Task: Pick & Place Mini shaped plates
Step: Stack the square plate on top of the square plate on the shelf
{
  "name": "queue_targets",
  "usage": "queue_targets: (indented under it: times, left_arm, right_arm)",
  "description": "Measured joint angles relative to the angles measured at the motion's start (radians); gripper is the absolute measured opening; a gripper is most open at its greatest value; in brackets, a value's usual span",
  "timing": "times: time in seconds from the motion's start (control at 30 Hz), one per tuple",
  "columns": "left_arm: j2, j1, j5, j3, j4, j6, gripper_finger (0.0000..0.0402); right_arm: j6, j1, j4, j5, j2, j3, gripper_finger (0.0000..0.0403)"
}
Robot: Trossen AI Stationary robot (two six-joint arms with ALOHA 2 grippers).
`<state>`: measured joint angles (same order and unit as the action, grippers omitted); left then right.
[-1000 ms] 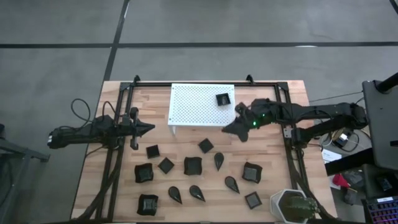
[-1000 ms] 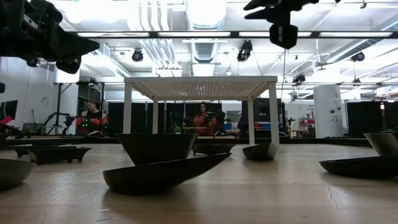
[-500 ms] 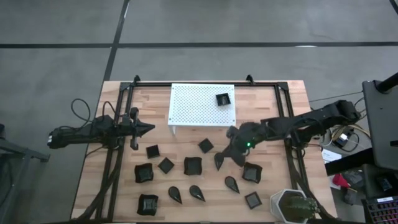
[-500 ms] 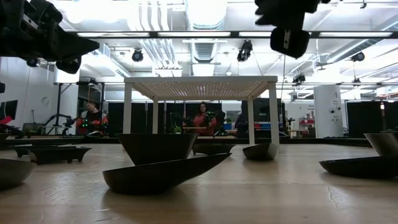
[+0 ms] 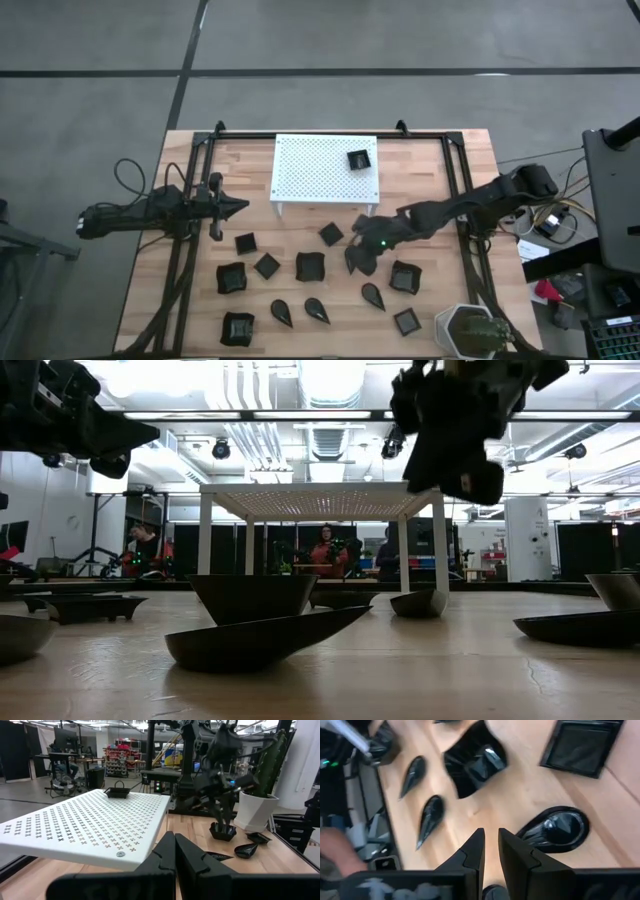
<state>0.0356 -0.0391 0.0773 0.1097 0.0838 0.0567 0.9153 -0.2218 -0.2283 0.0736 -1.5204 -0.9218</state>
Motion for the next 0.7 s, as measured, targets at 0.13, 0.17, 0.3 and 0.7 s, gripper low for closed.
queue_targets:
  times: [0.13,0.17,0.3,0.7]
  left_arm:
    - [0.000,0.000,0.000,0.000,0.000,0.000,0.0000]
    - [0.000,0.000,0.000,0.000,0.000,0.000,0.0000]
    - [0.000,0.000,0.000,0.000,0.000,0.000,0.0000]
    - [0.000,0.000,-0.001,0.000,0.000,0.000,0.0000]
  right_arm:
    - [0.006,-0.002,0.006,-0.020,-0.018,0.000,0.0052]
    - [0.009,-0.002,0.003,-0.029,-0.020,0.000,0.0052]
    - [0.014,0.000,0.003,-0.071,-0.017,0.000,0.0052]
    - [0.025,-0.001,0.003,-0.104,0.000,0.000,0.0052]
